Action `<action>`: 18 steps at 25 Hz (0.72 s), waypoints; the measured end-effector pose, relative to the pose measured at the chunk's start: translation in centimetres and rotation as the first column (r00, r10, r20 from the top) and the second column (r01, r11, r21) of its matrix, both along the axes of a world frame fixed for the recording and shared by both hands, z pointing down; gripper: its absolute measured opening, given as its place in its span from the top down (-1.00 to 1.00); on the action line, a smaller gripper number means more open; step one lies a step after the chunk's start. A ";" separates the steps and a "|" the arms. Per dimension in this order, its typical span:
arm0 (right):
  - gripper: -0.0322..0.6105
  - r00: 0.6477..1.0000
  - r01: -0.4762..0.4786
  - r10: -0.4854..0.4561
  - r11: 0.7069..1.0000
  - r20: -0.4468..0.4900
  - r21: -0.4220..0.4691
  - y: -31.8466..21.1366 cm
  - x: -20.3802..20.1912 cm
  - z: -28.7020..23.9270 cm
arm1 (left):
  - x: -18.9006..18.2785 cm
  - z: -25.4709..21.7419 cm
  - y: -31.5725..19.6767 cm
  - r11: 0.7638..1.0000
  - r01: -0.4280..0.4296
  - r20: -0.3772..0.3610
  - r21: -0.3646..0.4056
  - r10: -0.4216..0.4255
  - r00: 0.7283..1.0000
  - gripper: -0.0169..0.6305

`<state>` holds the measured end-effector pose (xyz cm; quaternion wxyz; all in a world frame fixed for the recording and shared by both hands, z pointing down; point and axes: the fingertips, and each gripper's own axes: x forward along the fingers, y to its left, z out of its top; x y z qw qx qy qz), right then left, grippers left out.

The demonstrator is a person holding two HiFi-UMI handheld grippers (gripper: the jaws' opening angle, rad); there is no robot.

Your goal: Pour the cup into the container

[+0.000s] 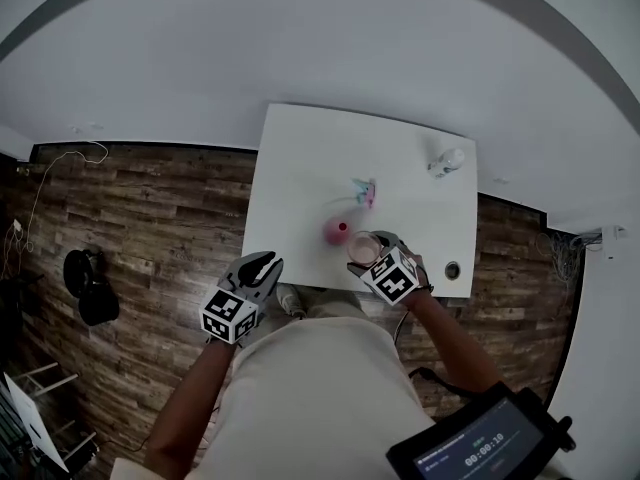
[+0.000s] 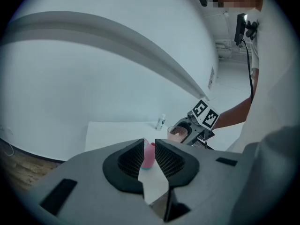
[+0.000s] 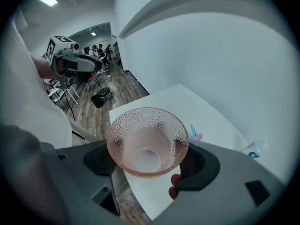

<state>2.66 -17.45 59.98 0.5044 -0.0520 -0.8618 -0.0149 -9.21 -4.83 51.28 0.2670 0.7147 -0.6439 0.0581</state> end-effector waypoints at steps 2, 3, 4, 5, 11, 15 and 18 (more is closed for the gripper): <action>-0.26 1.000 0.014 -0.014 1.000 -0.022 -0.008 0.3 -0.1 0.0 | -0.2 0.0 0.0 1.000 0.019 -0.004 -0.005 -0.019 1.000 0.75; -0.26 0.999 0.019 -0.020 1.000 -0.036 -0.013 0.3 0.0 0.1 | -0.2 -0.1 -0.1 1.000 0.028 -0.007 -0.007 -0.028 1.000 0.75; -0.26 0.998 0.022 -0.023 1.000 -0.051 -0.018 0.2 0.1 0.1 | -0.1 -0.2 -0.2 0.999 0.037 -0.010 -0.007 -0.037 0.999 0.75; -0.26 0.998 0.023 -0.024 0.999 -0.066 -0.025 0.1 0.3 0.3 | 0.0 -0.3 -0.3 0.999 0.045 -0.013 -0.008 -0.045 0.999 0.75; -0.26 0.990 0.039 -0.046 0.998 -0.134 -0.054 -0.1 0.3 1.4 | 0.1 0.2 -0.8 0.997 0.080 -0.016 -0.017 -0.080 0.997 0.75; -0.26 0.983 0.054 -0.066 0.996 -0.173 -0.069 -0.5 0.4 2.4 | 0.3 0.3 -1.0 0.995 0.094 -0.020 -0.023 -0.094 0.995 0.75; -0.26 0.979 0.063 -0.077 0.995 -0.190 -0.081 -0.7 -0.1 2.7 | 0.3 0.3 -1.1 0.995 0.100 -0.016 -0.027 -0.101 0.995 0.75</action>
